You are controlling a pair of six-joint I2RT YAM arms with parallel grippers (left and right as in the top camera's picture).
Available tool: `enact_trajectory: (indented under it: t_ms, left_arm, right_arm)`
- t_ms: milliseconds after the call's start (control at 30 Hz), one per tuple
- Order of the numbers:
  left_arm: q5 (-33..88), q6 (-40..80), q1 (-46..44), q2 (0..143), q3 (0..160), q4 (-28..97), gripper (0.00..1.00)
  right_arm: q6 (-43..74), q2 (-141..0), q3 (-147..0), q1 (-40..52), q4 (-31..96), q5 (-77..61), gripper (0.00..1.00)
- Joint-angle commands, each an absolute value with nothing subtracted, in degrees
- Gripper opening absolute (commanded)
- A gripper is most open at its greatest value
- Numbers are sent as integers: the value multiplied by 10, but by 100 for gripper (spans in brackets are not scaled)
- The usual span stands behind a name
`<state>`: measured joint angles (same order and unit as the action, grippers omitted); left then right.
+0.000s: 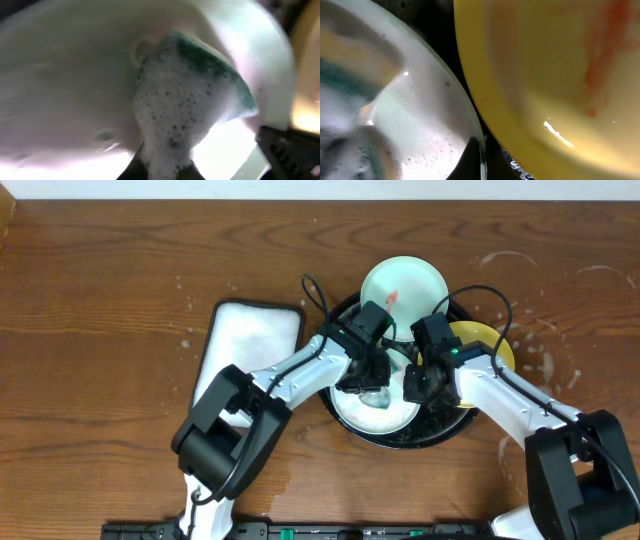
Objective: Clean dirty plates on tray and stack at the side
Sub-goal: 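Scrub the near pale green plate with the sponge in left gripper, then return the sponge with left gripper to the foam tray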
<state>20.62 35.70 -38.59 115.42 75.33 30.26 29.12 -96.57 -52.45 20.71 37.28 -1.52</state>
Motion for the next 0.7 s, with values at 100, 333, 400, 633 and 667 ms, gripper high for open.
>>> enact_trajectory:
  t_ms: [100, 333, 400, 633, 667]
  left_arm:
    - [140, 277, -289, 1096, 808, 448, 8]
    - [67, 236, -224, 961, 816, 548, 8]
    - [25, 236, -202, 936, 816, 569, 8]
    - [-16, 236, -120, 921, 784, 591, 7]
    - [-16, 236, -110, 923, 769, 582, 8]
  right_arm:
    - [283, -974, -520, 211, 369, 10, 1]
    - [196, -948, -541, 211, 357, -28, 1]
    - [190, -928, -544, 211, 357, -28, 1]
    - [185, -829, -544, 211, 361, 4, 1]
    - [180, -816, -544, 211, 362, 7, 1]
